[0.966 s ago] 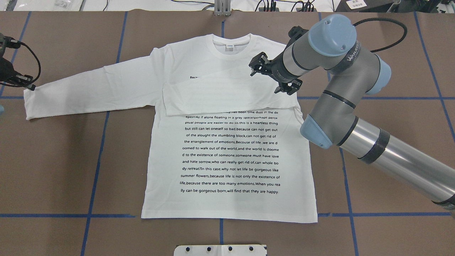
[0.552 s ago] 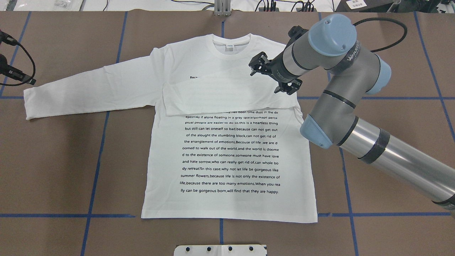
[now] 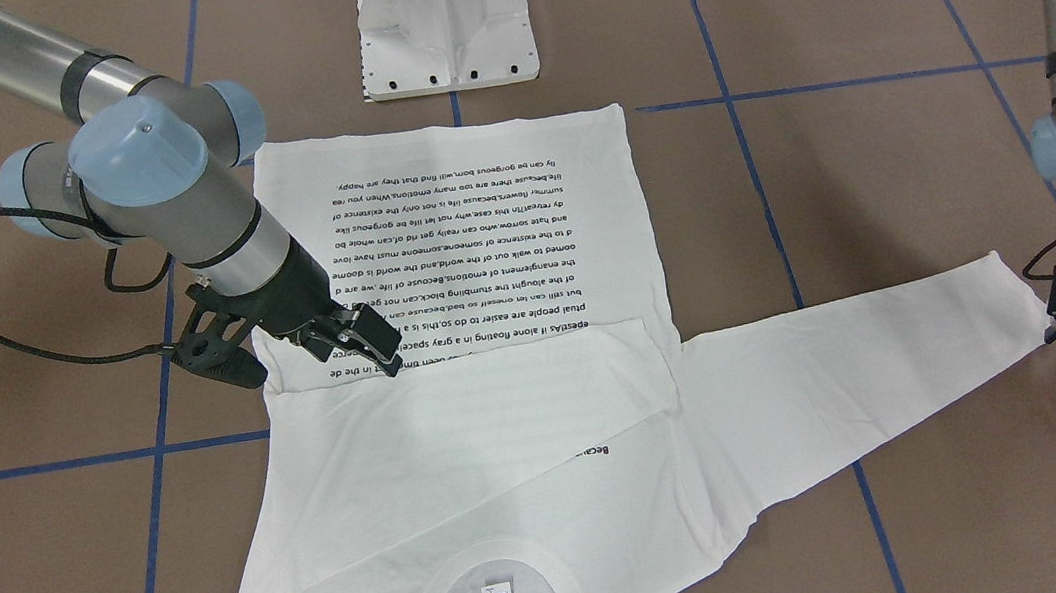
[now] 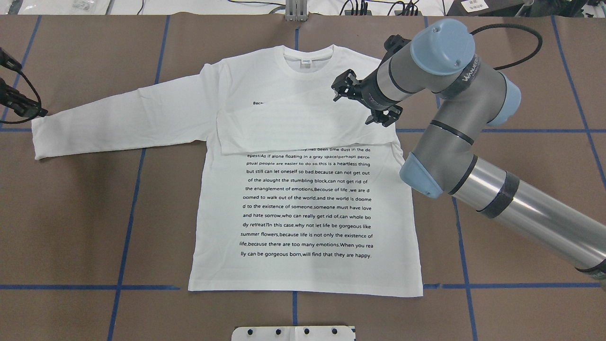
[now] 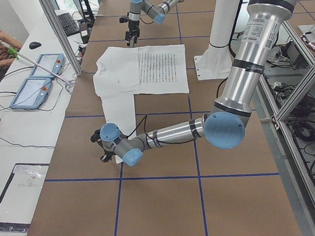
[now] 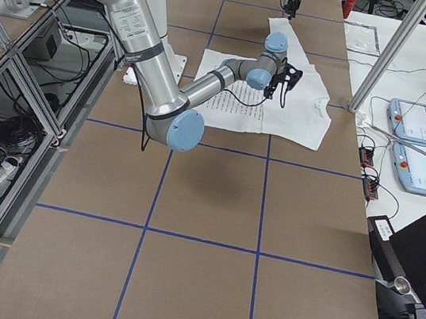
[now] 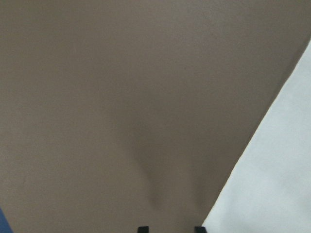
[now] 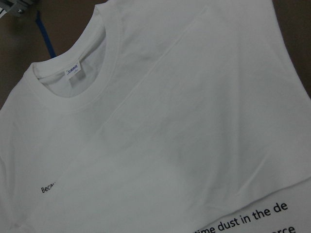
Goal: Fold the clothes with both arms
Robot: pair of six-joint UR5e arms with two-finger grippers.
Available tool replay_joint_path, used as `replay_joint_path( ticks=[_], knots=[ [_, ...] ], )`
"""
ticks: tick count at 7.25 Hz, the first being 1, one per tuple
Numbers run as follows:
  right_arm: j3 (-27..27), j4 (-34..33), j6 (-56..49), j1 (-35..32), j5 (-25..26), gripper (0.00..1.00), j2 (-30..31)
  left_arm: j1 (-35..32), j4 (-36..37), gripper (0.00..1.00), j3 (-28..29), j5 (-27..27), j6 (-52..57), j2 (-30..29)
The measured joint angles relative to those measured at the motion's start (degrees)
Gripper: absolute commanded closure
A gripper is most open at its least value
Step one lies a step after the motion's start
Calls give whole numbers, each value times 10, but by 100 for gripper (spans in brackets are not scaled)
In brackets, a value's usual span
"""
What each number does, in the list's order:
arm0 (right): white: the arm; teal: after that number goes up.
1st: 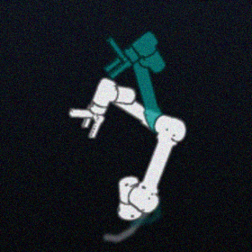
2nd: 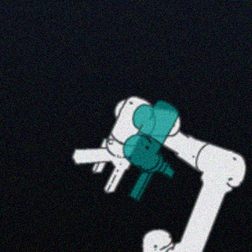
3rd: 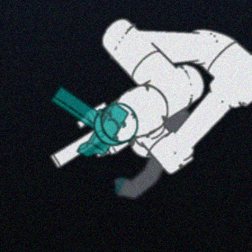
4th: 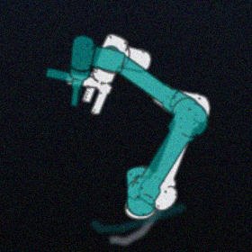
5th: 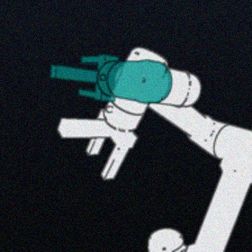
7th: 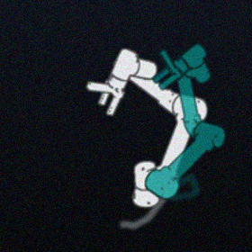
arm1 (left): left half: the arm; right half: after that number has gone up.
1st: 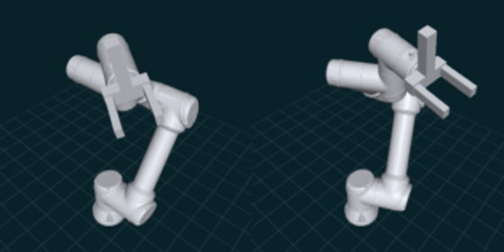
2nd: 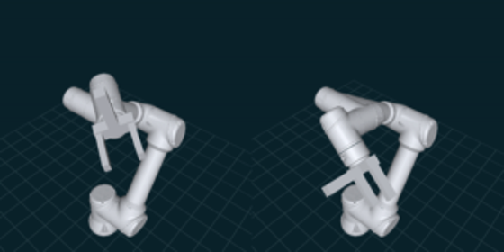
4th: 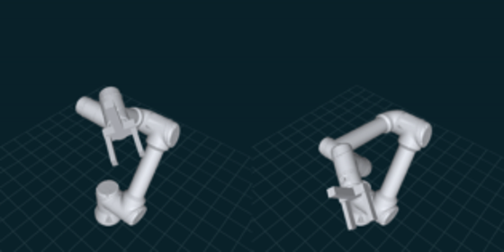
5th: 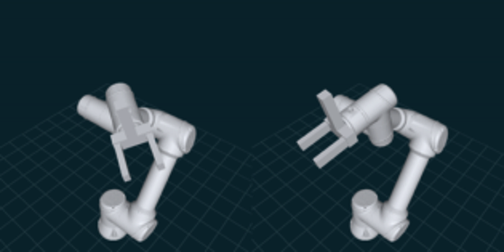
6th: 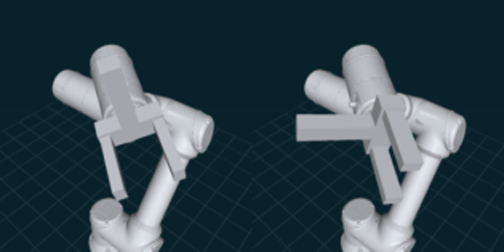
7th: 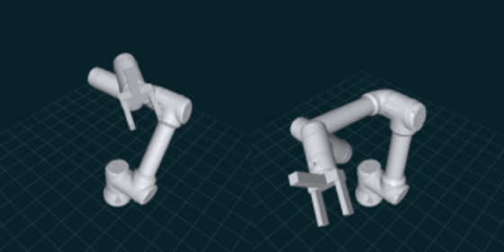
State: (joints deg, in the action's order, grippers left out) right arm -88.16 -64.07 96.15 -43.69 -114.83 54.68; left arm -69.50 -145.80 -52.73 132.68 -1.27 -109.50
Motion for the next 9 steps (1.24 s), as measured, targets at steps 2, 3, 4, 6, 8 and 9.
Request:
replay_joint_path(
  ticks=[2,3,4,6,8,9],
  knots=[
    [0,0,0,0,0,1,0,-9,0,50,13,46,2,-2],
    [0,0,1,0,0,1,0,-25,6,45,15,46,3,-2],
    [0,0,1,0,0,1,0,-38,18,45,16,33,1,-2],
    [0,0,3,1,0,1,0,-46,44,45,17,10,-44,-12],
    [-1,0,5,1,0,1,0,-42,53,45,18,30,-144,-15],
    [-1,0,6,1,0,1,0,-36,54,45,19,35,-192,-13]
  ],
)
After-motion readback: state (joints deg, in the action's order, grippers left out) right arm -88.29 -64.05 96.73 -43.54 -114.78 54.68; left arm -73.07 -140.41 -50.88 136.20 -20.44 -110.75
